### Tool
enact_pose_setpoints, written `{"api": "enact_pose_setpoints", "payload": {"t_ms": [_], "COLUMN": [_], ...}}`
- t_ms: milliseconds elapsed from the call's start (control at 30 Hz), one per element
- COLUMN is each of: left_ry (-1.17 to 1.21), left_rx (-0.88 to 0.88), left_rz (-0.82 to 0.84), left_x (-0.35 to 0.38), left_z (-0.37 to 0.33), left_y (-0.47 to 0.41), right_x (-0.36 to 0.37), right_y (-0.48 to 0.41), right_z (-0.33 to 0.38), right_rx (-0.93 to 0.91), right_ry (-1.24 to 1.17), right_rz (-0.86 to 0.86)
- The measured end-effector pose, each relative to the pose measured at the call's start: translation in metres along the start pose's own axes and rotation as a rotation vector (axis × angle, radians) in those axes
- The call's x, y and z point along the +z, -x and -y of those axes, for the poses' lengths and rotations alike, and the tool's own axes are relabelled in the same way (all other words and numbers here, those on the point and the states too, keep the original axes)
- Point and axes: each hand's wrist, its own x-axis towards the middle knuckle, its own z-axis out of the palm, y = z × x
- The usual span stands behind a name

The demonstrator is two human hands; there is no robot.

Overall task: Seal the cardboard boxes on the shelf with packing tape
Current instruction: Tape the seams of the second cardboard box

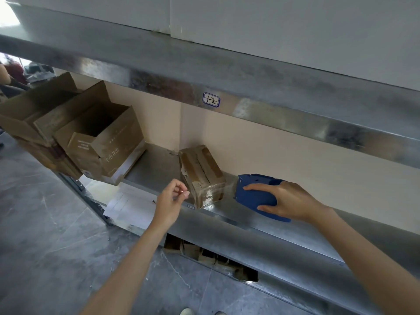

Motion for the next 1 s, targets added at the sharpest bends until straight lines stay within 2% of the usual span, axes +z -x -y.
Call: {"api": "enact_pose_setpoints", "payload": {"t_ms": [267, 633, 767, 867, 1000], "left_ry": [-0.125, -0.166, -0.301, -0.317, -0.286], "left_rx": [0.129, 0.277, 0.349, 0.401, 0.385], "left_rz": [0.028, -0.049, -0.144, -0.134, -0.187], "left_x": [0.020, 0.028, 0.029, 0.029, 0.035], "left_z": [0.016, 0.019, 0.022, 0.024, 0.023], "left_y": [-0.004, -0.007, -0.016, -0.020, -0.021], "right_x": [0.011, 0.021, 0.022, 0.024, 0.024], "right_y": [-0.003, -0.007, -0.011, -0.011, -0.013], "right_z": [-0.005, -0.011, -0.011, -0.011, -0.010], "right_rx": [-0.005, -0.004, -0.002, 0.002, 0.002], "right_ry": [-0.013, -0.067, -0.070, -0.075, -0.071], "right_rz": [-0.009, 0.000, -0.004, -0.010, -0.007]}}
